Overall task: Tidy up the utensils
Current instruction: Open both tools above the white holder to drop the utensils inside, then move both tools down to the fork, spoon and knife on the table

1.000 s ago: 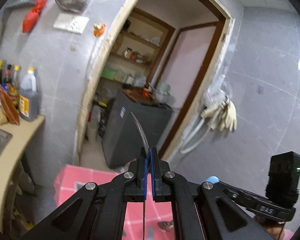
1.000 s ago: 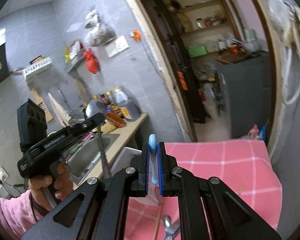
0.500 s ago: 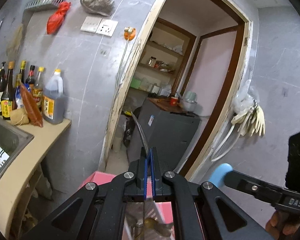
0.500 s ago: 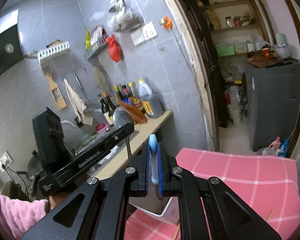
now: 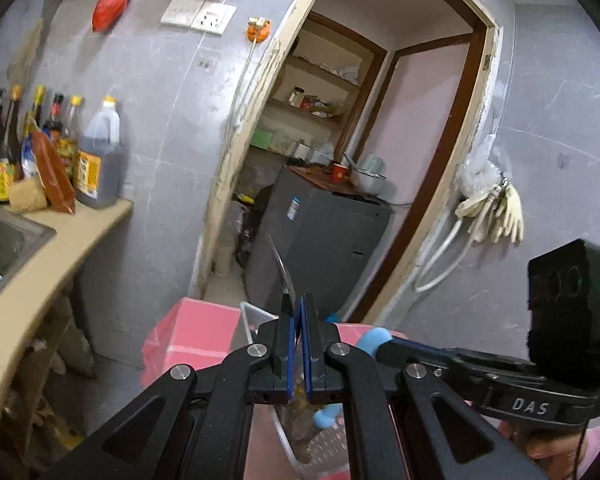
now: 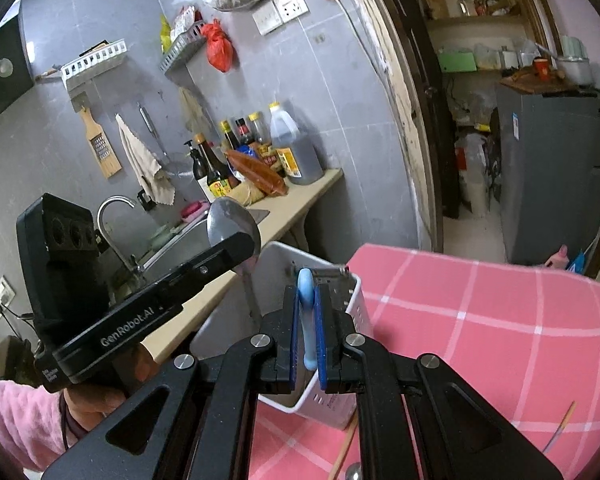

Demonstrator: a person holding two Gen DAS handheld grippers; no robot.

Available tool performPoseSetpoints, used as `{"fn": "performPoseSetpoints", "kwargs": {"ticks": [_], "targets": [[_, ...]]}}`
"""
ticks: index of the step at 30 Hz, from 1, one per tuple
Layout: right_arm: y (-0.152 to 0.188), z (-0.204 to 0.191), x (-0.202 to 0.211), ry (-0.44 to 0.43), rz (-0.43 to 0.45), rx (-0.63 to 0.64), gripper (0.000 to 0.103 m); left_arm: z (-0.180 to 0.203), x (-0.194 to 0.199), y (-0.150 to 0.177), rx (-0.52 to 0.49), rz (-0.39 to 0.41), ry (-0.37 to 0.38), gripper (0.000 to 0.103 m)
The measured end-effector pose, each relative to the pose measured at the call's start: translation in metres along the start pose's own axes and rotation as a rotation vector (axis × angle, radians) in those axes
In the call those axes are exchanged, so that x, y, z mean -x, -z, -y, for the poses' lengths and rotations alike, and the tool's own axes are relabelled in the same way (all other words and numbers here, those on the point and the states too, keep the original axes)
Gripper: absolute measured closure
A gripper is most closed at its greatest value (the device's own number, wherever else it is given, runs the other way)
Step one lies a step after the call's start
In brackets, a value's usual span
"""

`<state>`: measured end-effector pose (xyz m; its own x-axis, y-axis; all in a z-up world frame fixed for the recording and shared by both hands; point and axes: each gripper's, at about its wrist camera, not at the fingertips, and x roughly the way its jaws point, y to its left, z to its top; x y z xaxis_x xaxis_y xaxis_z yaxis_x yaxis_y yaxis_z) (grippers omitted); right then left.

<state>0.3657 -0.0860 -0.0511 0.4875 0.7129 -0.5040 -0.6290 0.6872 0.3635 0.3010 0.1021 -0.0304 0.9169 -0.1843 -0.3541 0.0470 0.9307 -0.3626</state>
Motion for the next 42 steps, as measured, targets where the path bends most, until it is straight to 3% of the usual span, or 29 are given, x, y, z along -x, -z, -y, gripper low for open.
{"fn": "performPoseSetpoints", "kwargs": {"ticks": [4, 6, 10, 14, 16, 19, 21, 24, 31, 42], "targets": [[0.004, 0.002, 0.002, 0.0, -0.001, -0.02, 0.094, -0.003, 0.002, 0.004, 0.009, -0.029, 0.003, 0.098], [0.006, 0.004, 0.006, 0.004, 0.011, -0.034, 0.089, -0.003, 0.005, 0.006, 0.011, -0.037, 0.009, 0.096], [0.008, 0.008, 0.021, 0.026, 0.047, -0.059, 0.079, -0.001, 0.018, 0.007, 0.023, -0.027, 0.014, 0.079], [0.012, 0.009, 0.052, 0.088, 0.146, -0.063, 0.056, 0.01, 0.035, 0.008, 0.008, 0.014, -0.001, 0.061], [0.017, 0.007, 0.072, 0.143, 0.213, -0.056, 0.047, 0.017, 0.046, 0.009, 0.003, 0.049, -0.013, 0.043], [0.026, 0.001, 0.101, 0.228, 0.305, -0.036, 0.026, 0.029, 0.062, 0.013, -0.015, 0.096, -0.042, 0.023], [0.033, -0.002, 0.118, 0.269, 0.35, -0.03, 0.011, 0.038, 0.07, 0.017, -0.05, 0.115, -0.058, 0.012], [0.042, -0.004, 0.14, 0.327, 0.393, -0.03, 0.001, 0.05, 0.082, 0.026, -0.091, 0.127, -0.065, 0.005], [0.075, 0.001, 0.17, 0.414, 0.383, -0.054, 0.001, 0.06, 0.096, 0.06, -0.119, 0.054, -0.046, 0.001], [0.141, 0.032, 0.163, 0.461, 0.168, -0.17, 0.001, 0.049, 0.078, 0.114, -0.088, -0.176, -0.023, 0.001]]}}
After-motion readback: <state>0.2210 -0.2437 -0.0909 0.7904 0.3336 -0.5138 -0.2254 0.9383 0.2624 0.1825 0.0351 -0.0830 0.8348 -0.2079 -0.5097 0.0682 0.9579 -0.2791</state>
